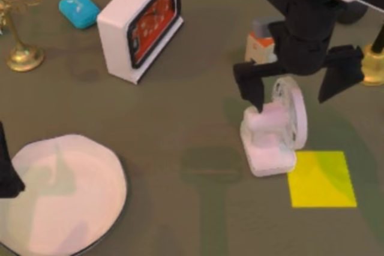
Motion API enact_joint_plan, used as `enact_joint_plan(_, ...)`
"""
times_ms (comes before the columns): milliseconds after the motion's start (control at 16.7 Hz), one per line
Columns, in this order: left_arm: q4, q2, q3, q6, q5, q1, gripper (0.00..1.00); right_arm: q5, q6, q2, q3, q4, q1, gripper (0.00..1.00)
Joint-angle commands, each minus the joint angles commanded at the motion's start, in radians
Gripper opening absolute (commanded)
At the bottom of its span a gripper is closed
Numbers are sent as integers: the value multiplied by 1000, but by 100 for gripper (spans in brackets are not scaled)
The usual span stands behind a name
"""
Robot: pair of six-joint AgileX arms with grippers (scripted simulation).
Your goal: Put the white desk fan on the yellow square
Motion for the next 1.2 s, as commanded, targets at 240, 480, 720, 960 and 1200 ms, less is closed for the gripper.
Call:
enact_joint_plan(240, 0, 0, 0, 0, 0, 0, 100, 0, 0, 0, 0, 0, 0, 70)
enact_joint_plan(480, 0, 0, 0, 0, 0, 0, 100, 0, 0, 0, 0, 0, 0, 40)
enact_joint_plan(720, 0, 0, 0, 0, 0, 0, 100, 0, 0, 0, 0, 0, 0, 10)
enact_joint_plan(960, 0, 0, 0, 0, 0, 0, 100, 0, 0, 0, 0, 0, 0, 0)
enact_joint_plan(1200, 0, 0, 0, 0, 0, 0, 100, 0, 0, 0, 0, 0, 0, 0)
